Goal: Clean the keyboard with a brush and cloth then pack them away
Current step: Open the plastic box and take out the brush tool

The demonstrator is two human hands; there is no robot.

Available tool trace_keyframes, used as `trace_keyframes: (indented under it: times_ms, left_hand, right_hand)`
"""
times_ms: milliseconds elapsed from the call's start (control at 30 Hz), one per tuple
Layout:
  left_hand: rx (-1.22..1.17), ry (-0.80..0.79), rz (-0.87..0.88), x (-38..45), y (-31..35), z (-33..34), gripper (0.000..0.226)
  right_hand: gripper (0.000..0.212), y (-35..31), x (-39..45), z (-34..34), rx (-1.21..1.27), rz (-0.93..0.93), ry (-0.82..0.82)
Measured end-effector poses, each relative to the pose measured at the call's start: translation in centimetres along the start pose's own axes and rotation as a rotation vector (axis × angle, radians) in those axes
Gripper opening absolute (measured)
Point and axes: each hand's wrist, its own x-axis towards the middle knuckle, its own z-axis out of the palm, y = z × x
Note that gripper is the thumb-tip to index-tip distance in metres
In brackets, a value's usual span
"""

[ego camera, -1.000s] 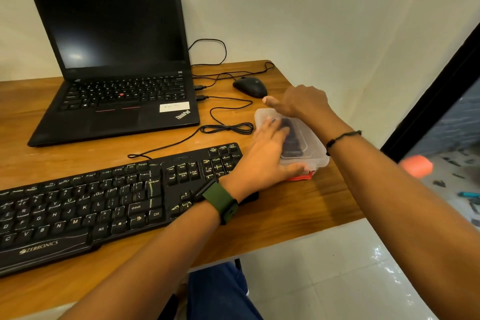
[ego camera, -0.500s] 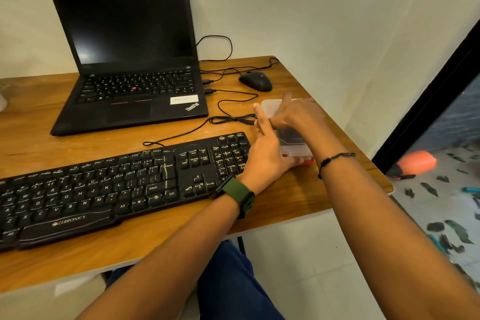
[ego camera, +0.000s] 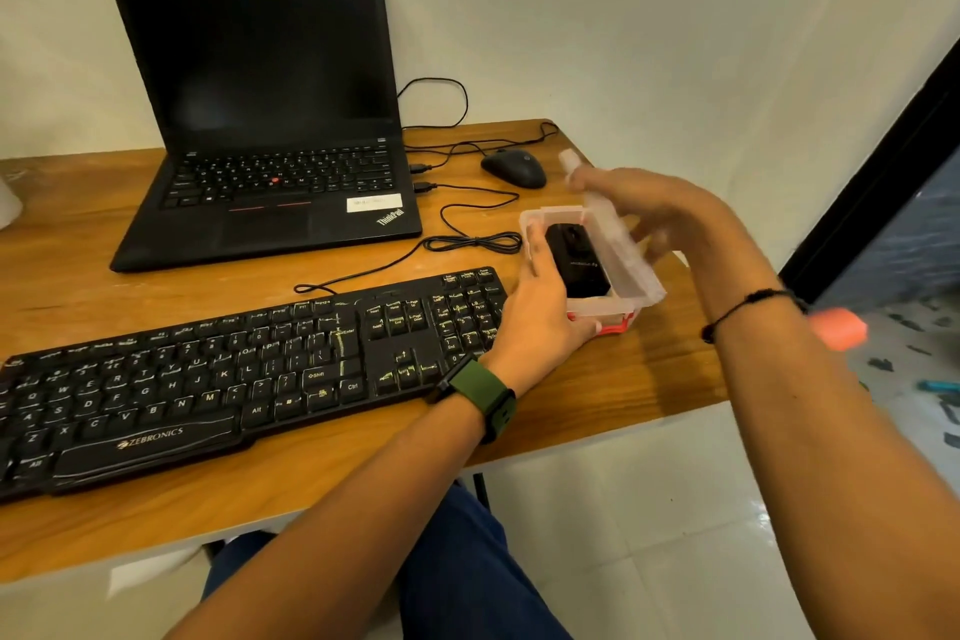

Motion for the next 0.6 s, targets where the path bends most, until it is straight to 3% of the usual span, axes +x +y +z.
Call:
trace_keyframes:
  times_ms: [167,233,333,433,600]
  left_hand:
    - [0.196,-0.102,-0.037,-0.4,0.1,-0.4,0.061]
    - [0.218,-0.115,-0.046,-0.6,0.2,-0.4,0.052]
    - [0.239,-0.084,-0.028,-0.8,0.4,-0.4,0.05]
    - [0.279,-0.071,-0.008,-0.9,0.5,-0.5,0.047]
    - [0.325,-0.053,0.006,-1.0,0.4,-0.3,0.04]
  right_hand:
    - [0.03,2.6,-2.3,-2.3,0.859,-0.113,-0.066]
    - [0.028,4.6,-1.7,-2.8,0.993,-0.118,-0.056]
    - [0.049,6.6,-1.4,-3.2,0.955,-0.078,-0.085]
    - [0.015,7.6,-0.8,-3.9,0.847,0.031,0.074]
    - [0.016,8.9,0.1,-4.5,0.579,0.118,0.288]
